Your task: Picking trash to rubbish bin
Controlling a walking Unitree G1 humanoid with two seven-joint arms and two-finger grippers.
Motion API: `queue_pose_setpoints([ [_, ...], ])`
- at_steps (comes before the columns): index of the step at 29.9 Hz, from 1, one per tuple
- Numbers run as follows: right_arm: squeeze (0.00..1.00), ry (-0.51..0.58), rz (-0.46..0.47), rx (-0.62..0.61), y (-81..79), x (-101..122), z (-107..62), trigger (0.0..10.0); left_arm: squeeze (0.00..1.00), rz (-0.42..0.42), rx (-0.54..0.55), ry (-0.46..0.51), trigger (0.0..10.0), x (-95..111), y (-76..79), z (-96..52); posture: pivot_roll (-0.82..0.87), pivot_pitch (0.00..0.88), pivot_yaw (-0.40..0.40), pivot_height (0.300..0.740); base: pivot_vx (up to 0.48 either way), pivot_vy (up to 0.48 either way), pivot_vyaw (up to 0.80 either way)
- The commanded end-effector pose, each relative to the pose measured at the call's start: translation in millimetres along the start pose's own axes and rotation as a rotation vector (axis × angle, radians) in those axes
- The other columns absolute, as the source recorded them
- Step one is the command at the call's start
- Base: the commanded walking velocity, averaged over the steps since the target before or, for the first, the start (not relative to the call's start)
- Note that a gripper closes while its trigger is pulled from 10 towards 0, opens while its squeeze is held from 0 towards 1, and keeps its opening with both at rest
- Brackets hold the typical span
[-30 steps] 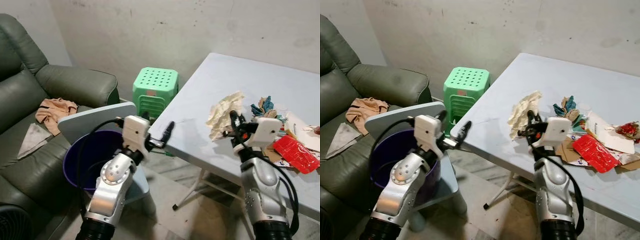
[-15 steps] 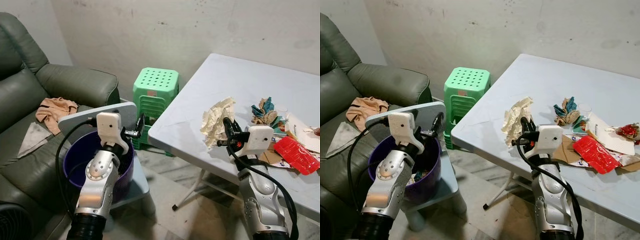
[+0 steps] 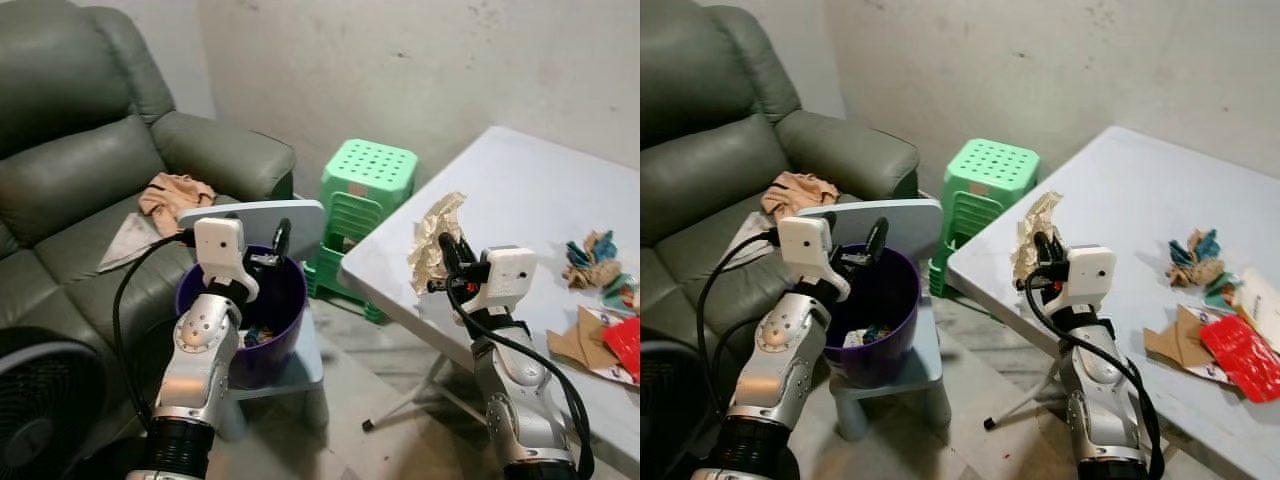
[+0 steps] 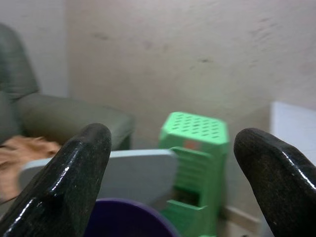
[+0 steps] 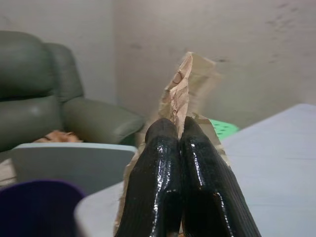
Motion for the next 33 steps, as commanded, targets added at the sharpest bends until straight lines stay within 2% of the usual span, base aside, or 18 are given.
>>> queue_pose_setpoints([
  [1, 0.00, 0.011, -0.008, 0.013, -2.0, 6, 1.7, 10.0, 0.00, 0.004, 0.011, -0.018, 10.0, -3, -2.2, 0.7, 0.10, 0.025, -0.014, 0.740, 0.000, 0.000, 0.80],
  [18, 0.00, -0.003, -0.003, 0.038, -5.9, 4, 3.7, 10.0, 0.00, 0.013, 0.025, -0.025, 10.0, -4, -3.7, -0.3, 0.11, 0.028, -0.025, 0.740, 0.000, 0.000, 0.80],
  [24, 0.00, 0.000, 0.019, 0.050, -7.6, 4, 3.0, 10.0, 0.00, 0.048, -0.017, -0.010, 10.0, -3, 7.0, -1.9, 0.11, 0.025, -0.029, 0.740, 0.000, 0.000, 0.78],
  [26, 0.00, 0.003, 0.051, 0.042, -6.7, 3, 2.2, 10.0, 0.00, 0.051, -0.037, -0.005, 10.0, -3, 11.3, -2.7, 0.11, 0.024, -0.030, 0.740, 0.000, 0.000, 0.00],
  [33, 0.00, -0.015, 0.046, 0.060, -9.5, 0, 2.8, 10.0, 0.00, 0.017, -0.086, 0.013, 10.0, -1, 23.5, -7.7, 0.11, 0.018, -0.034, 0.740, 0.000, 0.000, 0.00],
])
Point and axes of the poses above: a point about 5 cm out from each wrist's last joint towards the gripper, its own z axis pointing out of the wrist towards the gripper, its own x axis along the axis of the wrist's last joint, y = z × x, the point moved 6 cm from there along z, pointing out of the wrist towards the gripper, and after that the axes turned 9 degrees about z, right-handed, at the moved point
